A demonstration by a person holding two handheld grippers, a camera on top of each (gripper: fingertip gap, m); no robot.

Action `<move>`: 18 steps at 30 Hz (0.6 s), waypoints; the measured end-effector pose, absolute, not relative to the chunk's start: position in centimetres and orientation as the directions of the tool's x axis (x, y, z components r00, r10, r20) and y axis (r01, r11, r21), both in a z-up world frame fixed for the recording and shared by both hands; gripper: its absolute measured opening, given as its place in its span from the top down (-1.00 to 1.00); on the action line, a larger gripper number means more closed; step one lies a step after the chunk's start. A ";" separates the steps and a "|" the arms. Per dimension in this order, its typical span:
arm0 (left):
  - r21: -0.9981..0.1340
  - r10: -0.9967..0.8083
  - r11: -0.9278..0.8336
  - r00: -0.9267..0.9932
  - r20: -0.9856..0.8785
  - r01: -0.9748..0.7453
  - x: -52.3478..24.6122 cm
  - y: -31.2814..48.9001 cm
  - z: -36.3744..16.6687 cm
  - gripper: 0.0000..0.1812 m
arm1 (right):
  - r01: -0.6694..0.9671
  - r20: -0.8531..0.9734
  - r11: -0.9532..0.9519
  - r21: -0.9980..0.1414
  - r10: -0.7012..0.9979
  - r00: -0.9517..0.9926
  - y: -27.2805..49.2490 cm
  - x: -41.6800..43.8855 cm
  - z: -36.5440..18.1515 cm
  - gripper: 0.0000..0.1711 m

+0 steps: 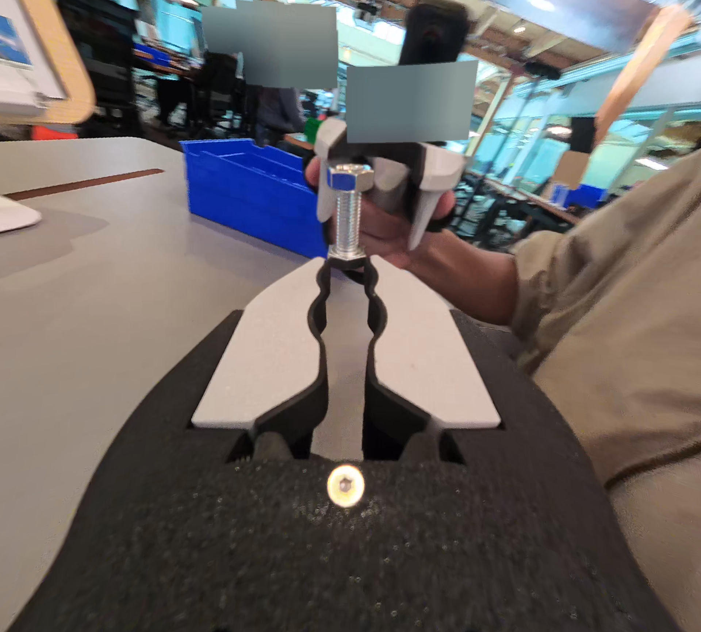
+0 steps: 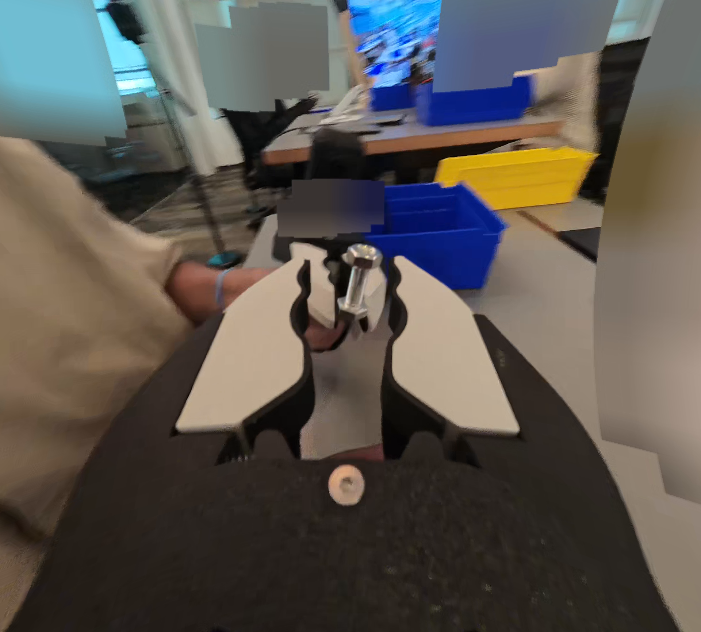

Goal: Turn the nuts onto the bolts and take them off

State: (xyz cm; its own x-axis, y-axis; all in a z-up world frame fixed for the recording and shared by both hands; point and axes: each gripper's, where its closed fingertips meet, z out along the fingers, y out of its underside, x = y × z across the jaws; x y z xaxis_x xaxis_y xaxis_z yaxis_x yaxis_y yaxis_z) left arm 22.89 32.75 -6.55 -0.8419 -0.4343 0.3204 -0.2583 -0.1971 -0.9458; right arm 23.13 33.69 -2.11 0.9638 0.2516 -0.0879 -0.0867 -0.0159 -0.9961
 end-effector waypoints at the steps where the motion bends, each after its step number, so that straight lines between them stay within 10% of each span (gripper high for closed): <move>1: -0.938 -0.377 -0.203 -0.862 0.339 -0.280 22.3 32.4 -6.4 0.82 | -0.102 -0.112 -0.048 -0.994 0.327 0.938 33.4 22.7 -2.3 0.50; 7: -0.912 -0.161 -0.193 -0.906 0.392 -0.361 19.9 30.8 -6.1 0.82 | -0.184 -0.227 -0.133 -0.974 0.577 0.785 33.4 20.3 -2.5 0.43; 10: -0.912 -0.121 -0.175 -0.911 0.394 -0.372 19.2 30.2 -6.2 0.82 | -0.177 -0.238 -0.160 -0.971 0.652 0.720 33.3 19.1 -3.4 0.76; 18: -0.954 -0.405 -0.129 -0.864 0.299 -0.269 22.3 31.8 -7.6 0.82 | -0.230 -0.235 -0.055 -0.972 0.344 0.909 35.3 22.1 -4.5 0.78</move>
